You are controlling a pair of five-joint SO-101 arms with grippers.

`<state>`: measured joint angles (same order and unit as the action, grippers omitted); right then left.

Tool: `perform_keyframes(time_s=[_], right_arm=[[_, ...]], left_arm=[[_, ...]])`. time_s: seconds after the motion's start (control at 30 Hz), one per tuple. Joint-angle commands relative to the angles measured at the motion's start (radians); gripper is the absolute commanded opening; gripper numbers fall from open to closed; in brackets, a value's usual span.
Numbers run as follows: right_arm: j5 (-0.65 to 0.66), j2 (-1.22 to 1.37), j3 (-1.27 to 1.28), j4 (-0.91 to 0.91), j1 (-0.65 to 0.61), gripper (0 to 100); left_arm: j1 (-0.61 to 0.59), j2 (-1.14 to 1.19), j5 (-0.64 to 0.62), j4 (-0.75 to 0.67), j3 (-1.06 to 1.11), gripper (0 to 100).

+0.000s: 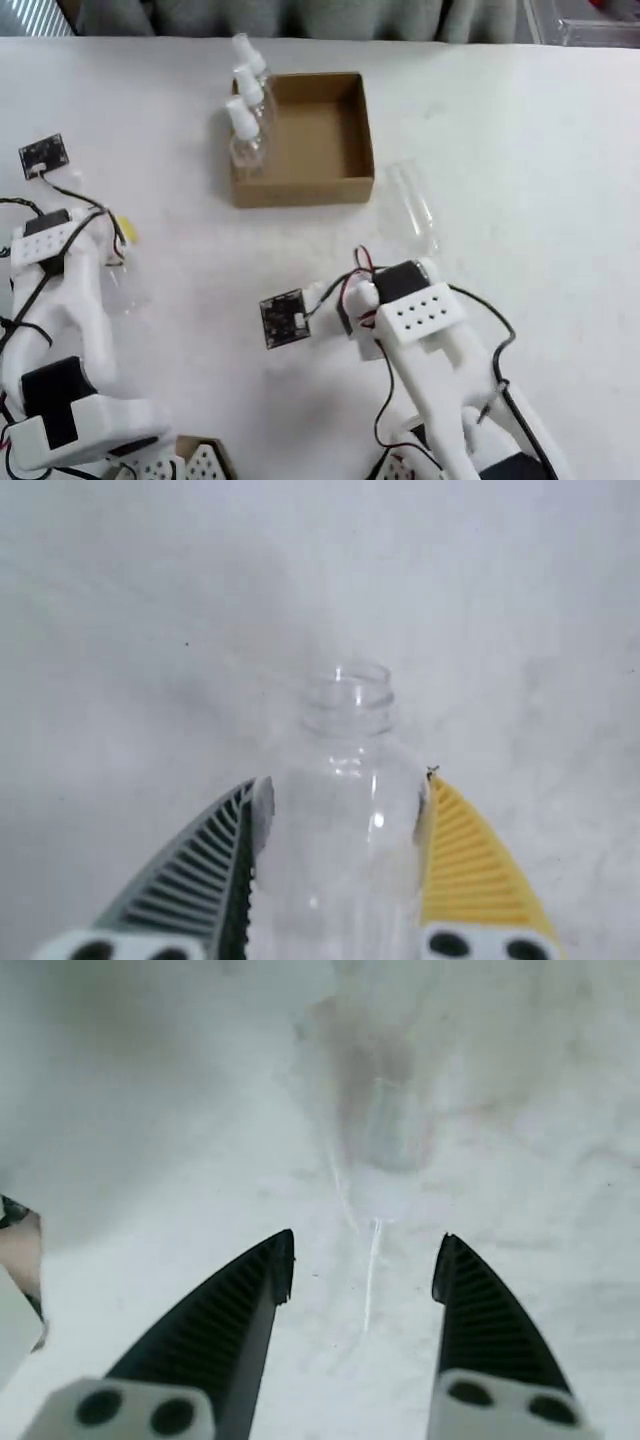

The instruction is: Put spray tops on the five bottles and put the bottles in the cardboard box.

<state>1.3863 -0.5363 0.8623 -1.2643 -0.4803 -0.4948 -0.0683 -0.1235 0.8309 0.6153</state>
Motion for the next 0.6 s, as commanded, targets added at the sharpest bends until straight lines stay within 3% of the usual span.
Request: perform_keyframes(time_s=[0.0,0.27,0.57], right_arm=[[0.012,0.041,-0.051,0.053,-0.036,20.5],[0.012,0.197,-0.054,0.180,-0.038,20.2],[0.012,0.326,-0.123,0.186,-0.036,20.0]], left_arm=[[-0.005,-0.007,-0.009,-0.023,-0.055,2],[0.007,-0.005,-0.005,-0.025,-0.054,2],[0.012,-0.005,-0.003,-0.025,-0.054,2]])
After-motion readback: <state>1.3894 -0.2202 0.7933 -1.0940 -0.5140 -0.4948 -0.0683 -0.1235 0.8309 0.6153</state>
